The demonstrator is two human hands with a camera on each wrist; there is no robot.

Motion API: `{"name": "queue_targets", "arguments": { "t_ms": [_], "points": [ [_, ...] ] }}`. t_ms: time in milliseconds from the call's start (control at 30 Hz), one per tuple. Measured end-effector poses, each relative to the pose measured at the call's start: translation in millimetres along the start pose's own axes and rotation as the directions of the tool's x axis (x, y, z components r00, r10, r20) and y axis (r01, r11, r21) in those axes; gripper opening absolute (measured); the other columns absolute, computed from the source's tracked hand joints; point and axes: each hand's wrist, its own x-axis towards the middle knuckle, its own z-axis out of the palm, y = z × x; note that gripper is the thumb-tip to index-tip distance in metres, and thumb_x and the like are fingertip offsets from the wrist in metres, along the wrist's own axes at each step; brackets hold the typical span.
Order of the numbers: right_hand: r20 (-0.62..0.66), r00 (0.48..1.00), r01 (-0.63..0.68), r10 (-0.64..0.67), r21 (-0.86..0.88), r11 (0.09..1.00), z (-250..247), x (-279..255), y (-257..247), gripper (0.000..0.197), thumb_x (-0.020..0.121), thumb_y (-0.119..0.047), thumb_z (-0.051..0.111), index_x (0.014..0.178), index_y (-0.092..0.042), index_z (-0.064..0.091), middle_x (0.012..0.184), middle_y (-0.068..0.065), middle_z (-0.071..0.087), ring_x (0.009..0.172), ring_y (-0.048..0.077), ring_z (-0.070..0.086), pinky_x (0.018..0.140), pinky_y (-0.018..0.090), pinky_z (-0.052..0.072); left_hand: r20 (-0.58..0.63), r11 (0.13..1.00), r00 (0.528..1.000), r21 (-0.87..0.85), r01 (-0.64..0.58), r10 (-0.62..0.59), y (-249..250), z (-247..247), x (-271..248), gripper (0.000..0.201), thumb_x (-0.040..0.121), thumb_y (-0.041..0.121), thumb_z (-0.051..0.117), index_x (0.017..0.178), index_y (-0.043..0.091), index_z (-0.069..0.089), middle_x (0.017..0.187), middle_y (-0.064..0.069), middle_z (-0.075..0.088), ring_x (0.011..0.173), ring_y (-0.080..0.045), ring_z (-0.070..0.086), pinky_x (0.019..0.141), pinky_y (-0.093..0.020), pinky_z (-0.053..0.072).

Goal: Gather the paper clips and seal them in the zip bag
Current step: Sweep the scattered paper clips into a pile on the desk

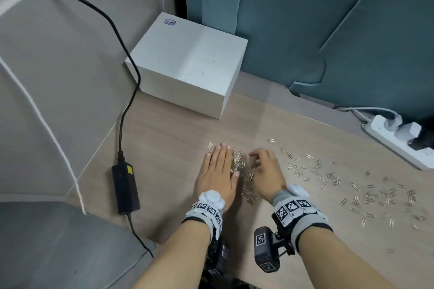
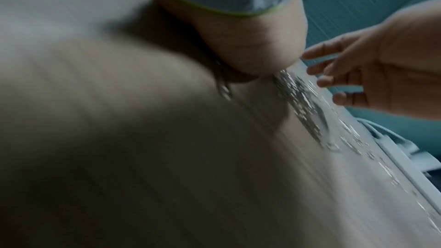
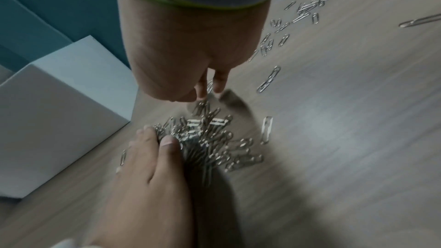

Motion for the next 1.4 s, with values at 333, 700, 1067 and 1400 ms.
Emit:
{"name": "queue_targets", "arguments": {
  "t_ms": [333, 700, 1067, 1400],
  "points": [
    [-0.109, 0.964, -0.259, 0.244, -0.145, 0.955, -50.9, -35.2, 66.9, 0.048, 0.087, 0.0, 0.047, 0.127, -0.026, 0.057, 0.134, 0.004, 0.051, 0.116, 0.031, 0.045, 0.092, 0.045, 0.044, 0.02, 0.995, 0.996, 0.053, -0.089, 0.088, 29.8, 1.9, -25.1, 0.076, 0.103, 0.052, 0.026, 0.162, 0.018, -0.006, 0.171, -0.002, -0.008, 0.157, -0.018, -0.01, 0.127, -0.045, 0.007],
    [-0.14, 0.979, -0.15, 0.149, 0.005, 0.989, -57.8, -64.1, 100.4, 0.045, 0.09, 0.001, 0.045, 0.124, -0.024, 0.059, 0.129, 0.0, 0.053, 0.119, 0.029, 0.046, 0.097, 0.041, 0.042, 0.021, 0.994, 0.994, -0.001, -0.112, 0.112, 88.1, 28.8, 8.6, 0.07, 0.104, 0.046, 0.022, 0.162, 0.012, 0.004, 0.171, -0.005, 0.002, 0.158, -0.02, 0.0, 0.125, -0.048, 0.013],
    [-0.057, 0.968, -0.252, 0.246, -0.239, 0.938, -73.8, -50.6, 112.8, 0.082, 0.086, -0.002, 0.051, 0.158, -0.029, 0.025, 0.169, -0.004, 0.015, 0.157, 0.025, 0.006, 0.126, 0.052, 0.012, -0.026, 0.965, 0.964, -0.019, 0.263, -0.263, 9.7, 7.1, 42.2, 0.081, 0.094, 0.054, 0.016, 0.162, 0.01, 0.008, 0.17, -0.012, 0.009, 0.157, -0.028, 0.003, 0.126, -0.051, 0.009],
    [-0.217, 0.968, -0.131, 0.125, -0.013, 0.991, -65.5, -46.6, 103.2, 0.08, 0.078, 0.005, 0.057, 0.15, -0.03, 0.043, 0.155, 0.0, 0.041, 0.141, 0.029, 0.037, 0.114, 0.043, 0.035, 0.083, 0.955, 0.959, -0.147, -0.257, 0.271, 104.9, 18.8, 43.6, 0.069, 0.104, 0.046, 0.023, 0.163, 0.021, -0.003, 0.171, 0.004, -0.006, 0.155, -0.011, -0.015, 0.128, -0.045, 0.003]
  ]
}}
